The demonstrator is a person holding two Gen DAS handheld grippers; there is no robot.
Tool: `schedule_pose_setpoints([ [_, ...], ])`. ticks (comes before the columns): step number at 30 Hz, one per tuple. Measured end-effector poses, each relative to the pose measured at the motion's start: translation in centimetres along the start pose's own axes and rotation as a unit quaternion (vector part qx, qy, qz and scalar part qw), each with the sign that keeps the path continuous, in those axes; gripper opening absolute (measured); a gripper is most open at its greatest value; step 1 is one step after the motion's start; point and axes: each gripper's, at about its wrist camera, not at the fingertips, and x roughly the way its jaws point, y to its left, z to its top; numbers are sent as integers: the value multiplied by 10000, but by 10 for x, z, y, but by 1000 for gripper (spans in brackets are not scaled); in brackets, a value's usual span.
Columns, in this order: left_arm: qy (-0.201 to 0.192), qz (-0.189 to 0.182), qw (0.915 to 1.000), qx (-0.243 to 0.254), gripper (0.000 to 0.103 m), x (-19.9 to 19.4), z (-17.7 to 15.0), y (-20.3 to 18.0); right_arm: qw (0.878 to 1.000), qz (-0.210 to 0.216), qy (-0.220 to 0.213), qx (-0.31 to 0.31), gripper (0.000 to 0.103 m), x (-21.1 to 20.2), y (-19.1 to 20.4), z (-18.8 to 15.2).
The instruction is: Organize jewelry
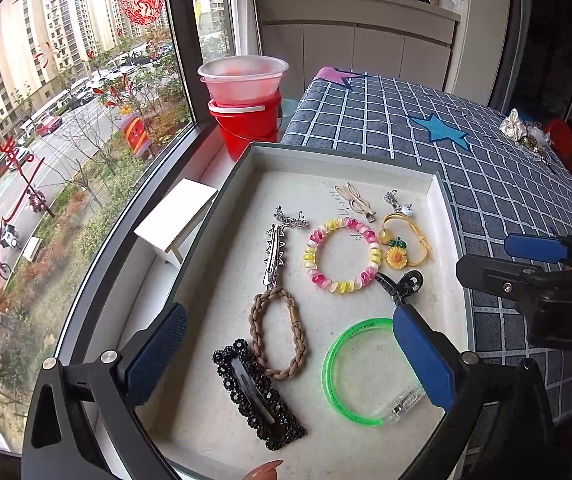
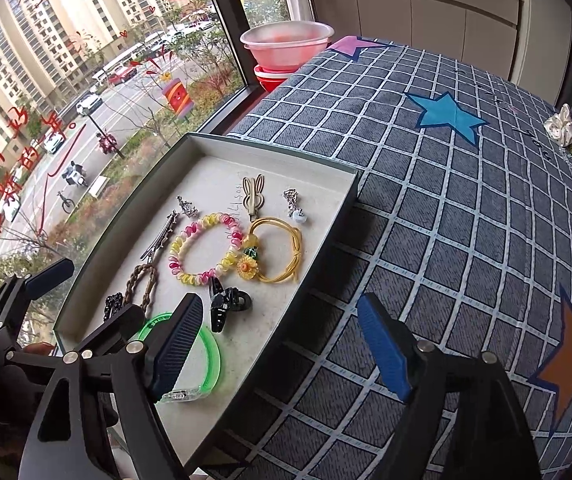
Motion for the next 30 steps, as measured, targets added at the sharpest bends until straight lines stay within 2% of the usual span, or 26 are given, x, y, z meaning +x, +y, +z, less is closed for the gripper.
schedule_pose_setpoints([
  [4, -32, 6, 9999, 103, 103, -9, -10, 2, 10000, -4, 11, -72, 83, -7, 4, -5],
  [9, -45, -68, 10000, 5, 103, -20, -16, 9, 9997, -115, -51, -225, 86, -18, 16, -12],
  [10, -51, -83, 10000, -19, 103, -22, -17, 11, 9995, -150, -23, -270, 88, -19, 19, -13],
  [11, -63, -99, 9999, -28, 103, -25, -18, 12, 9993, -178, -16, -318, 99, -21, 22, -14],
  [12, -80, -103, 9999, -25, 103, -27, -18, 12, 9991, -205, -48, -363, 103, -23, 25, -16],
  [17, -52, -106, 9999, -25, 103, -37, -21, 14, 9977, -375, -196, -535, 103, -36, 39, -21],
  [23, 79, -5, 9996, -256, 103, -46, -25, 21, 9954, -616, -283, -672, 103, -49, 49, -25],
  [30, -2, 189, 9995, -236, 103, -58, -29, 19, 9919, -882, -385, -825, 103, -59, 55, -31],
])
